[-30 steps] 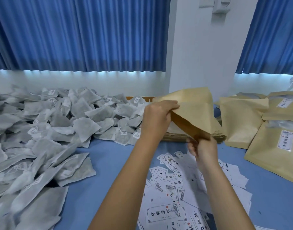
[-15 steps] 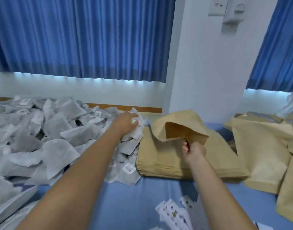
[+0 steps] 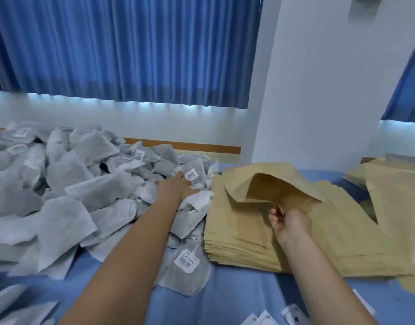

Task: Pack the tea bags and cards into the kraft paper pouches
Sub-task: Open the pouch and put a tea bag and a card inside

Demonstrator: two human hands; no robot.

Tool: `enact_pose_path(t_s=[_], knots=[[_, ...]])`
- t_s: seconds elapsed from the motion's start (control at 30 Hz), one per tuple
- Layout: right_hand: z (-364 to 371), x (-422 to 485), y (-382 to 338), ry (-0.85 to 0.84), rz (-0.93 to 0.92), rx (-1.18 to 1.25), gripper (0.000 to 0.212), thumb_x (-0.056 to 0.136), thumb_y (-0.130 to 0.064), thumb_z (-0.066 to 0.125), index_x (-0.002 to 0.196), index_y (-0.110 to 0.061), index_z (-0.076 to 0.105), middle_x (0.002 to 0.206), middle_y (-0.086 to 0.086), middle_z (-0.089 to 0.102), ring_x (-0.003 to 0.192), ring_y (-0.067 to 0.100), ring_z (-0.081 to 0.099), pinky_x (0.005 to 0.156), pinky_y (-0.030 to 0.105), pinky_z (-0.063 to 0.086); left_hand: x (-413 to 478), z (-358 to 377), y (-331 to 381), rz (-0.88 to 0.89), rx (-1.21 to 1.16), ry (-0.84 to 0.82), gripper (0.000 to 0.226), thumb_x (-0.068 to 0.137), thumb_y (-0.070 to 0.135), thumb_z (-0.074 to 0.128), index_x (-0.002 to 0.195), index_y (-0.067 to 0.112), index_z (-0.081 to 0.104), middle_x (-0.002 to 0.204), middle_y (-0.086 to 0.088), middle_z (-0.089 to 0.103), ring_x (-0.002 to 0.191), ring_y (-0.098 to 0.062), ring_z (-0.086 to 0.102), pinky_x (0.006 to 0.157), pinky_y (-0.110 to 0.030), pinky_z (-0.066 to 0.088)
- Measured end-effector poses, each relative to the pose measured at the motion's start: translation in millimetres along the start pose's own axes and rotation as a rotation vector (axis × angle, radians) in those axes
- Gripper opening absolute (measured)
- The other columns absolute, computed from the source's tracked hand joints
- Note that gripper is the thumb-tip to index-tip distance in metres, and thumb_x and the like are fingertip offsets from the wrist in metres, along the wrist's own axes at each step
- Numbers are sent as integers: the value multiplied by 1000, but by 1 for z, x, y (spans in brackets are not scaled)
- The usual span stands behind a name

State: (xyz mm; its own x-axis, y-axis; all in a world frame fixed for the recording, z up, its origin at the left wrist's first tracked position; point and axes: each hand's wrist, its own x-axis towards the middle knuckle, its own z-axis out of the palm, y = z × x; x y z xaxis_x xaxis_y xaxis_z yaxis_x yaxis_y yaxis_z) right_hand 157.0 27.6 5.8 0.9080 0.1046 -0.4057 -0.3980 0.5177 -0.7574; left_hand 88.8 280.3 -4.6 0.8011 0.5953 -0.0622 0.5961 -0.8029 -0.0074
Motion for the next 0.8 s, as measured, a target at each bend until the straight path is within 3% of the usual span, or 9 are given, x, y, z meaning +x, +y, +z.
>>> enact_pose_path(t_s=[0.23, 0.37, 0.53, 0.57, 0.67, 0.7, 0.73, 0.8], knots=[[-21, -60, -13, -79, 43, -17, 31, 90, 13, 23, 73, -2, 44, 71, 13, 47, 55, 21, 41, 39, 21, 36, -86, 13, 5, 21, -80, 44, 42, 89, 61, 36, 116, 36, 55, 125, 2, 56, 114, -22, 51, 88, -38, 36], [-52, -100, -11, -95, 69, 25, 31, 90, 12, 21, 76, -2, 45, 74, 13, 49, 58, 20, 43, 34, 14, 34, -143, 23, 0, 69, -84, 137, 39, 86, 56, 39, 112, 36, 60, 120, 2, 59, 110, -23, 53, 83, -37, 34], [-97, -138, -12, -185, 60, 50, 31, 94, 12, 26, 80, -5, 48, 71, 9, 47, 56, 17, 39, 34, 14, 31, -213, 14, -1, 90, -15, 135, 43, 93, 49, 35, 128, 33, 54, 134, -2, 51, 122, -25, 46, 100, -43, 30], [-106, -145, -12, -200, 50, 45, 31, 95, 12, 27, 81, -5, 49, 72, 9, 47, 56, 17, 39, 35, 15, 32, -228, 10, 0, 44, -32, 208, 43, 94, 46, 34, 129, 31, 53, 135, -3, 50, 124, -26, 44, 103, -46, 28], [-133, -168, -6, -208, 25, 18, 20, 98, 8, 35, 93, 0, 53, 77, 11, 50, 61, 17, 46, 38, 17, 41, -279, 3, 7, -246, -265, 649, 47, 90, 49, 32, 117, 21, 60, 123, -10, 57, 115, -31, 47, 97, -45, 37], [-139, -175, -3, -202, 28, 25, 18, 98, 7, 37, 94, 0, 53, 78, 11, 51, 63, 17, 47, 40, 16, 43, -296, 3, 13, -305, -391, 646, 54, 89, 57, 33, 121, 20, 57, 127, -12, 54, 117, -33, 45, 96, -46, 37], [-144, -181, 1, -198, 37, 42, 18, 99, 5, 39, 91, -1, 54, 79, 11, 51, 64, 17, 48, 41, 15, 45, -311, 5, 23, -304, -440, 510, 64, 86, 66, 32, 129, 22, 50, 135, -13, 47, 123, -35, 39, 98, -48, 36], [-151, -190, 9, -193, 63, 76, 19, 99, 2, 41, 86, -4, 54, 80, 9, 52, 65, 16, 50, 47, 14, 48, -331, 18, 47, -200, -317, 145, 78, 80, 78, 32, 142, 31, 32, 150, -11, 27, 135, -38, 26, 104, -59, 28]])
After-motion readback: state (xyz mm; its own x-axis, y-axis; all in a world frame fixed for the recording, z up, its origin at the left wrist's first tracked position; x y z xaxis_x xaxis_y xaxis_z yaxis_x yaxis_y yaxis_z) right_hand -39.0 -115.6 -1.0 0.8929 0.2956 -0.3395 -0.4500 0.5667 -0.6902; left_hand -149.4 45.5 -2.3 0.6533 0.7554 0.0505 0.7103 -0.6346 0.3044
